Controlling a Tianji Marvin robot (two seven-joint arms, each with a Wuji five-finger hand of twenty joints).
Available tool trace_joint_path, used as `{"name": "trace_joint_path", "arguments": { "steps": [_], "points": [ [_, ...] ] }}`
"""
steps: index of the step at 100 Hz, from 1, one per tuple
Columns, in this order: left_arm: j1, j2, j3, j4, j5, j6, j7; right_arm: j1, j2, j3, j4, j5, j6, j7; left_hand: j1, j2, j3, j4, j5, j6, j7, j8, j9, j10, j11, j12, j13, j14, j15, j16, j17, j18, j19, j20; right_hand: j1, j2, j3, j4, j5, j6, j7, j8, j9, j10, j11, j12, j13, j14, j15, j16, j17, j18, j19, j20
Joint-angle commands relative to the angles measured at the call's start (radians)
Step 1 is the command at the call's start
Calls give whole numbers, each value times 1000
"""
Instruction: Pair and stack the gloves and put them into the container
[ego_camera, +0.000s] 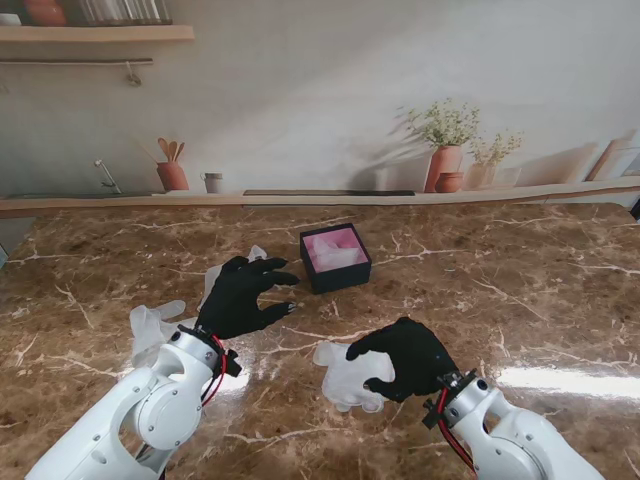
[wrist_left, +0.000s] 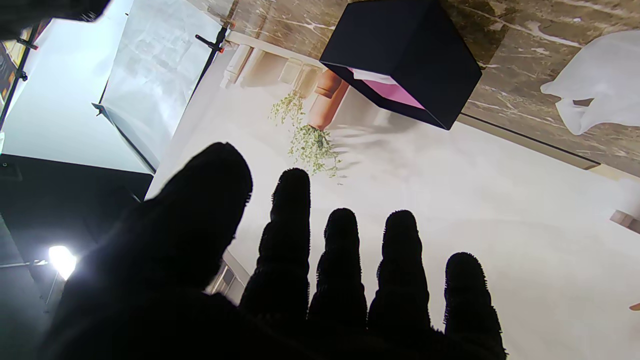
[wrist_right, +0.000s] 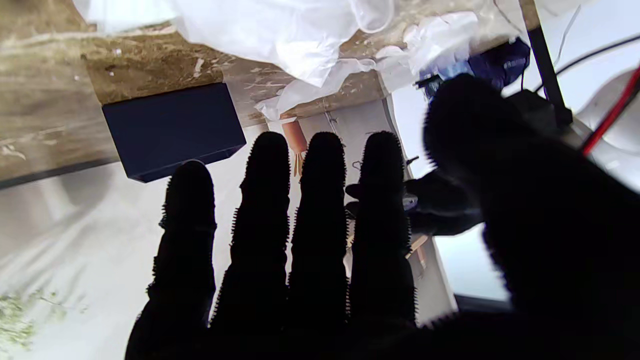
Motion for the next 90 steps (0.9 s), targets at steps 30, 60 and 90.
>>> {"name": "trace_joint_path", "arguments": {
  "steps": [30, 60, 90],
  "points": [
    [27, 2, -19, -20, 7, -22, 10, 250, 46, -134, -4, -84, 41, 355, -2, 41, -32, 18, 21, -32, 11, 6, 5, -24, -27, -14, -30, -44, -29, -16, -14, -23, -35, 19, 117, -11, 67, 44, -384, 165, -266, -99, -416, 17, -117, -140, -230, -39, -237, -195, -109, -37, -187, -111],
    [44, 3, -45, -20, 7, -38, 13, 475, 79, -324, 81, -124, 17, 547, 2, 47, -42, 19, 17, -33, 7, 4, 2, -29, -32, -17, -31, -46, -32, -18, -16, -24, -45, 22, 60, -20, -22, 29, -470, 215, -300, -81, -525, 32, -111, -167, -303, -53, -263, -235, -135, -53, -224, -111],
    [57, 3, -62, -15, 4, -46, 17, 604, 86, -484, 210, -136, 43, 546, 6, 50, -47, 20, 19, -31, 7, 4, -1, -29, -32, -17, -30, -45, -33, -18, -14, -21, -50, 26, 11, -52, -25, 16, -369, 204, -189, 24, -378, 29, -43, -142, -220, -36, -214, -221, -94, -46, -195, -89]
  ]
}}
